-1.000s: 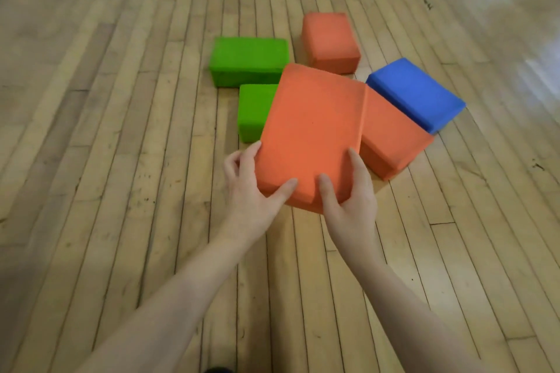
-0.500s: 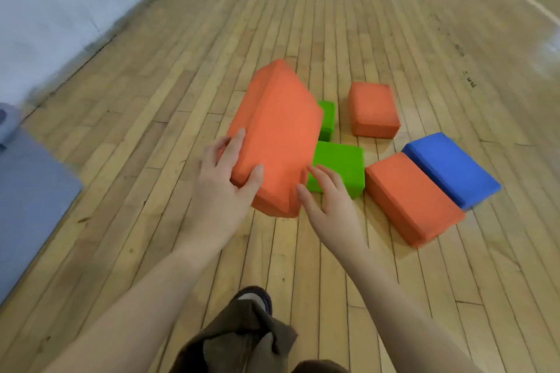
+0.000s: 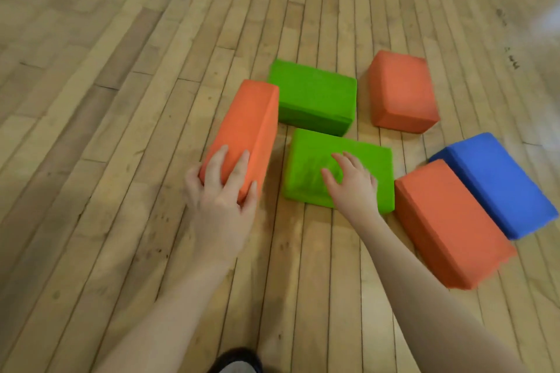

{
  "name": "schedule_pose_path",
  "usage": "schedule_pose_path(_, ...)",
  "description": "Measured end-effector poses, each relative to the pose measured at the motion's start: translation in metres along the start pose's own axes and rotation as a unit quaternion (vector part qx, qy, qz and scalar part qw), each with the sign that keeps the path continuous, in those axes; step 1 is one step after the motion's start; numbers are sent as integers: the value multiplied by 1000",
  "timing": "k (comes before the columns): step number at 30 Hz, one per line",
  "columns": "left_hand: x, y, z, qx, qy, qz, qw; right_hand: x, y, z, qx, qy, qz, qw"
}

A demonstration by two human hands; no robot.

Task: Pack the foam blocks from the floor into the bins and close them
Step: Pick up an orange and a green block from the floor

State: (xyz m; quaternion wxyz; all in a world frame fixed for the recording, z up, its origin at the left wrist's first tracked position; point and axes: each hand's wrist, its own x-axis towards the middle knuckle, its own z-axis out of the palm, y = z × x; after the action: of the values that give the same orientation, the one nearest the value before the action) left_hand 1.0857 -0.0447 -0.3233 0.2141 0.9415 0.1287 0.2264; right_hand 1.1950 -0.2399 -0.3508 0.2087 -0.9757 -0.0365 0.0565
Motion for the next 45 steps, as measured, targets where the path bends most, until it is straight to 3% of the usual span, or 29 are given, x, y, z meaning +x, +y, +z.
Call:
schedule_pose_path(3, -2, 2, 16, 14, -11, -21, 1000, 30, 5, 13, -33, -23, 4, 999)
schedule_pose_path(8, -3, 10, 26, 58, -31, 23, 998, 47, 10, 28, -101, -117, 32, 987)
schedule_pose_path(12, -17, 7, 19, 25, -32, -7, 999, -12, 3, 35, -111, -104, 24, 988)
schedule_pose_path(18, -61, 2, 3, 8, -47, 12, 999, -89, -3, 30, -135, -103, 8, 986)
schedule_pose_path(22, -83, -3, -5, 28, -102, -24, 994, -82, 10, 32, -96, -81, -12, 992)
schedule_pose_path(27, -82, 0, -5, 60, -145, -37, 987, -56, 30, 26, -130, -147, -69, 978)
schedule_pose_path(33, -95, 4, -13, 40, -126, -43, 990, -86, 16, 14, -152, -78, -77, 982)
schedule_pose_path(39, -104, 1, -19, 37, -141, -44, 988, -133, 9, -6, -152, 104, -195, 963)
schedule_pose_path(41, -104, -1, -22, 32, -138, -59, 988, -139, 16, -15, -138, 69, -233, 960)
schedule_pose_path(45, -113, -3, -27, 22, -121, -67, 990, -143, 21, -38, -157, -125, -225, 953)
